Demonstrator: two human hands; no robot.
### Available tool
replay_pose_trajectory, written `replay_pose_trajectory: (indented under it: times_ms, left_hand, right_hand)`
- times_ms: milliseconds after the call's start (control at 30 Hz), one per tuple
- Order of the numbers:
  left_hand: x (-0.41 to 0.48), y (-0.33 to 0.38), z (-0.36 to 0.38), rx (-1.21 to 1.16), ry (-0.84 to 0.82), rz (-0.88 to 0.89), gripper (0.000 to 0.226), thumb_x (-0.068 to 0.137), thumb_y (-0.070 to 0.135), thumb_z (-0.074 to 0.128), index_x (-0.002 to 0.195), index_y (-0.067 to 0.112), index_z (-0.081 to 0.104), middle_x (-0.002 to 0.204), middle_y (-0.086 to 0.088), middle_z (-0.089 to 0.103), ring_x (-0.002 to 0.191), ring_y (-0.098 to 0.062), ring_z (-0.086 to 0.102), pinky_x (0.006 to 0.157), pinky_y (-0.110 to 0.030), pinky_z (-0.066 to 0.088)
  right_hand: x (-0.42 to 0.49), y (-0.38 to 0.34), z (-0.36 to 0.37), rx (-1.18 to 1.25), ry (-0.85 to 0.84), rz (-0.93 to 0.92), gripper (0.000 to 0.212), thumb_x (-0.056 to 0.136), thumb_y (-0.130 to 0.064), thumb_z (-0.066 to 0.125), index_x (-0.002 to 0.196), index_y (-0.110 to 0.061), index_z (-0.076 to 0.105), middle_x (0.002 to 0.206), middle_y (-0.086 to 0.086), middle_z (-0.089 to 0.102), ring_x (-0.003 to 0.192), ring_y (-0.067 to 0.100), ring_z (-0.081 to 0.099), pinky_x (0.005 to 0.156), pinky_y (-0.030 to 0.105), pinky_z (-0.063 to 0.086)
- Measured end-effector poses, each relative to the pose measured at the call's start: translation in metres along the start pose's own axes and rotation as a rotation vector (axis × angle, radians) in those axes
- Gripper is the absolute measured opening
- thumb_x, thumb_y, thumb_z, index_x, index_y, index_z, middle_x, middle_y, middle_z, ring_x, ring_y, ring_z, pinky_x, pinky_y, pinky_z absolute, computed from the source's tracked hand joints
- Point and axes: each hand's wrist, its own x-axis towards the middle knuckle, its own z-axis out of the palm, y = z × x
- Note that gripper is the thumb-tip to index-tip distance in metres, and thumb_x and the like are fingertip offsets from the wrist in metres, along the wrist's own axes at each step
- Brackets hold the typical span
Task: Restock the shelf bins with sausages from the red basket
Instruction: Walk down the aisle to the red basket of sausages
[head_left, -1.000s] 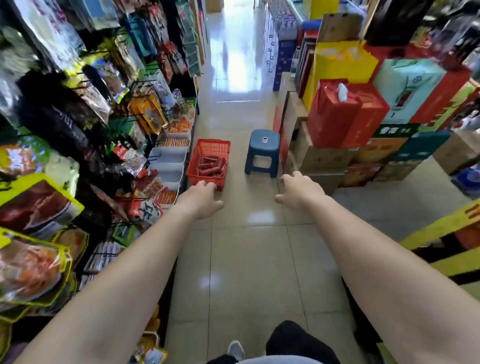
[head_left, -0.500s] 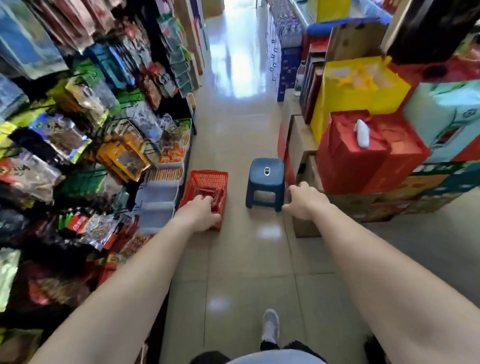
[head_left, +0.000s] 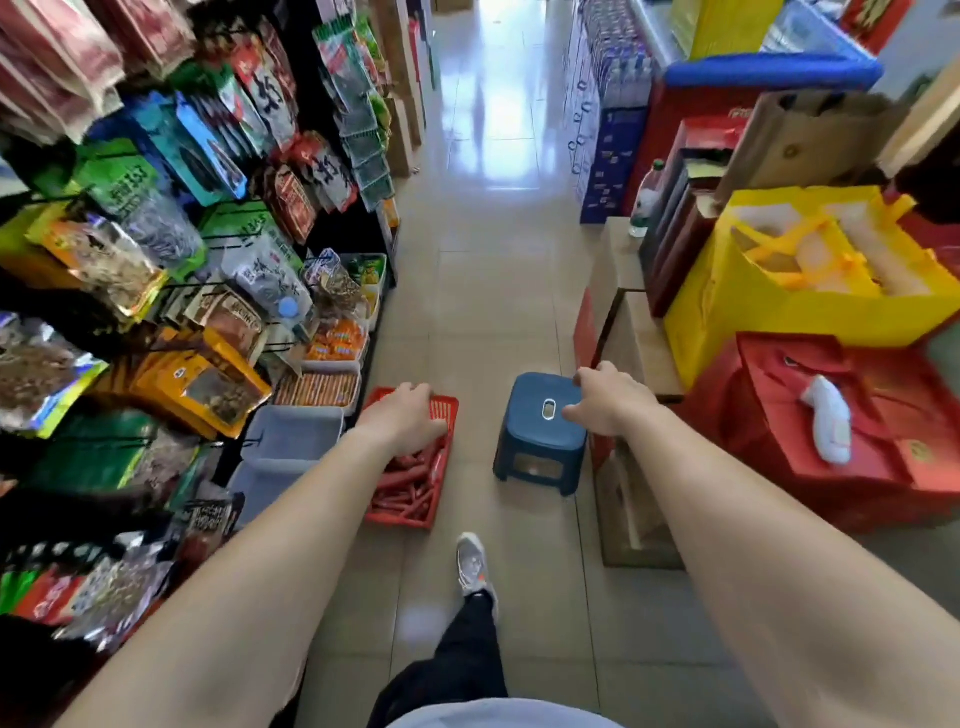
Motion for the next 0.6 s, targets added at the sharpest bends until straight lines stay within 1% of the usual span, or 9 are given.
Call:
replay_pose_trajectory:
  times_ms: [133,300,367,467,600]
  left_hand:
    - [0.098,-0.018,-0.046,-0.021,-0.017,-0.015,0.060,0.091,0.042,0.054,0.144,0.017,0.044,0.144,-0.011,0.045,0.129,-0.033,0.050,0.103,-0.045,0.044]
    - [0.189,-0.041,-0.114,-0.057,-0.010,-0.017,0.060,0.089,0.039,0.055,0.145,0.017,0.044,0.144,-0.011,0.045,0.127,-0.032,0.052,0.099,-0.044,0.046]
    - [0.218,-0.051,-0.138,-0.079,0.002,-0.021,0.061,0.089,0.037,0.056,0.145,0.015,0.045,0.145,-0.012,0.046,0.128,-0.032,0.051,0.101,-0.044,0.046]
    - [0.255,-0.067,-0.165,-0.097,0.021,-0.028,0.061,0.090,0.038,0.057,0.145,0.014,0.044,0.146,-0.013,0.046,0.128,-0.032,0.051,0.101,-0.043,0.046]
    - [0.294,-0.086,-0.197,-0.134,0.042,-0.062,0.062,0.091,0.040,0.058,0.146,0.014,0.043,0.147,-0.012,0.046,0.130,-0.031,0.049,0.103,-0.044,0.045]
  right_hand:
    - [0.093,-0.030,-0.034,-0.027,-0.019,0.014,0.056,0.086,-0.047,0.062,0.136,-0.023,0.049,0.134,0.008,0.048,0.114,0.030,0.054,0.091,0.045,0.049]
    - [0.192,-0.080,-0.092,-0.035,-0.060,-0.024,0.060,0.088,-0.049,0.062,0.140,-0.020,0.049,0.138,0.011,0.044,0.123,0.034,0.051,0.096,0.045,0.047]
    - [0.224,-0.101,-0.110,-0.031,-0.060,-0.060,0.062,0.089,-0.048,0.061,0.142,-0.020,0.047,0.141,0.011,0.043,0.126,0.033,0.049,0.099,0.045,0.045]
    - [0.265,-0.131,-0.131,-0.041,-0.050,-0.099,0.062,0.090,-0.046,0.059,0.144,-0.020,0.044,0.143,0.011,0.044,0.127,0.032,0.049,0.098,0.043,0.045]
    - [0.319,-0.165,-0.156,-0.080,-0.067,-0.141,0.065,0.092,-0.048,0.059,0.147,-0.019,0.043,0.144,0.011,0.042,0.126,0.033,0.049,0.098,0.045,0.047]
